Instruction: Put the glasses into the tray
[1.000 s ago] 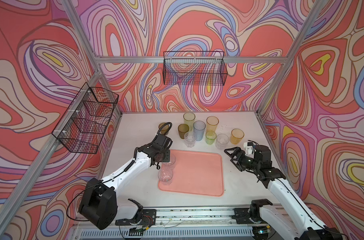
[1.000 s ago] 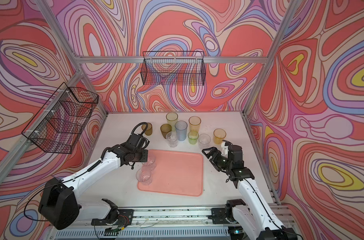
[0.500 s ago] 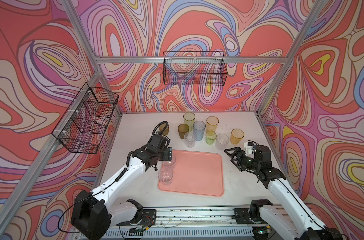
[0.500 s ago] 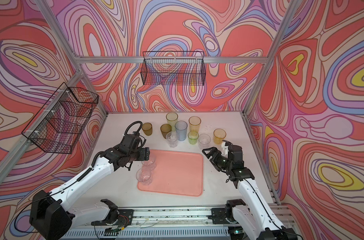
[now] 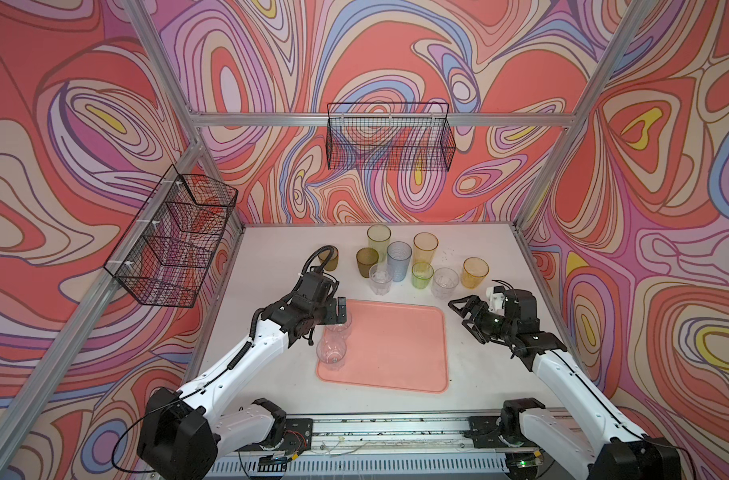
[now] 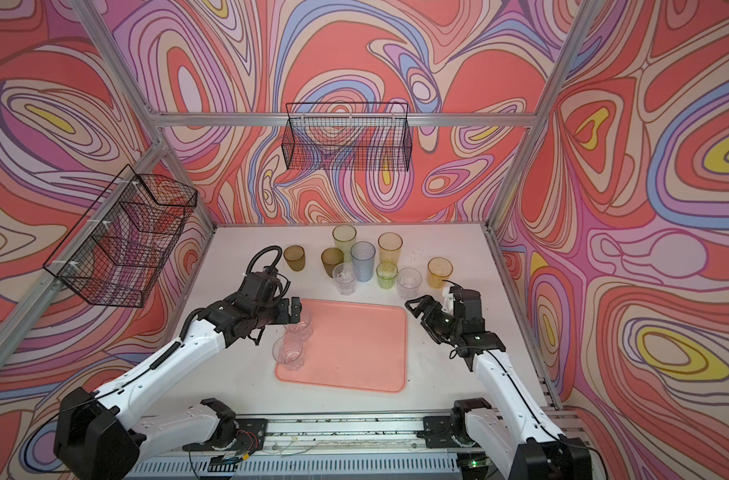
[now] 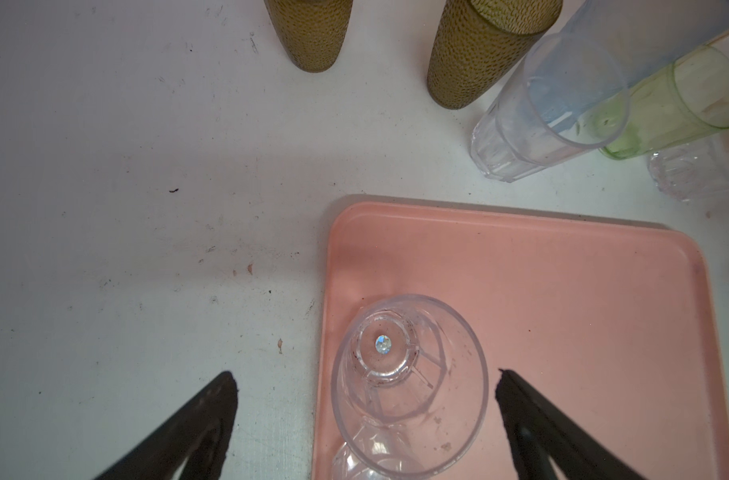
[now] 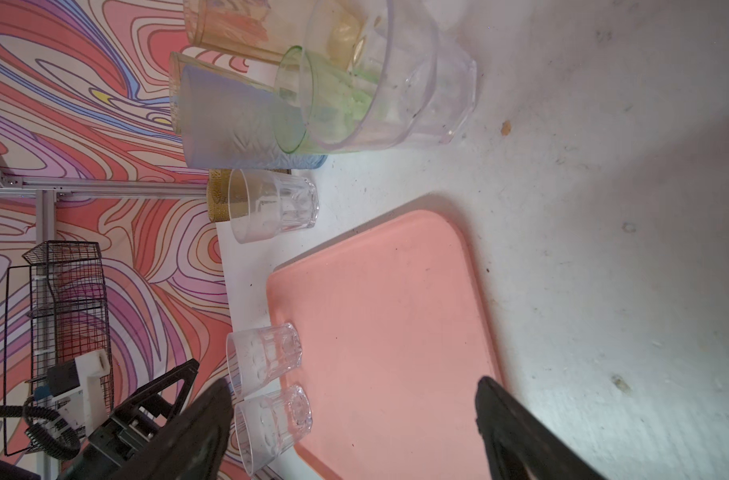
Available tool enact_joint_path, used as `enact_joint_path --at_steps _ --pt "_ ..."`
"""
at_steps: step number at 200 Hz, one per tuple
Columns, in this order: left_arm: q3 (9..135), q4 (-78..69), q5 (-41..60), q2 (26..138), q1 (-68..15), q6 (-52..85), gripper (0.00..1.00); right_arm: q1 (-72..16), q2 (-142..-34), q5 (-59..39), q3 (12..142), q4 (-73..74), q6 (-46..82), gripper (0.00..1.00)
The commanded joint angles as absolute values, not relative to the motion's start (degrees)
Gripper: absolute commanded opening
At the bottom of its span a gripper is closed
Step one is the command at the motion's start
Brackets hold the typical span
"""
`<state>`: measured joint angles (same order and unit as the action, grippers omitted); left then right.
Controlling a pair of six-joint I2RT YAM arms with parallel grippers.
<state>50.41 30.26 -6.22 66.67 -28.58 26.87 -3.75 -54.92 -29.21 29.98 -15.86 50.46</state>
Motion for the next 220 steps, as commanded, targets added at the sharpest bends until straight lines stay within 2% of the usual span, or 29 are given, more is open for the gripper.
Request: enact_joint_path --at_steps 1,33,85,128,187,220 --pt "49.57 28.83 -3.97 65.25 -29.01 28.03 1.00 -3.95 -56.51 -27.57 30.56 -15.03 48.82 0.93" --pt "49.39 28.17 -1.71 65.19 -29.05 28.47 1.00 -3.95 -59.58 -26.04 32.37 -14.83 48.32 0.90" --pt "48.66 27.03 0.23 64.41 -29.00 28.66 1.00 -3.93 -62.87 -25.00 34.79 -13.71 47.82 0.79" --pt "47.88 26.45 -0.17 63.59 -29.00 28.84 1.00 -3.94 -65.57 -22.68 37.48 -13.80 46.88 0.65" --pt "47.79 26.81 0.12 63.66 -29.00 28.56 1.00 -3.94 -69.76 -19.87 41.39 -13.79 45.55 0.62" --pt "47.77 26.98 0.00 63.61 -29.03 28.39 1.00 -3.95 -72.03 -19.20 42.99 -13.55 44.87 0.52"
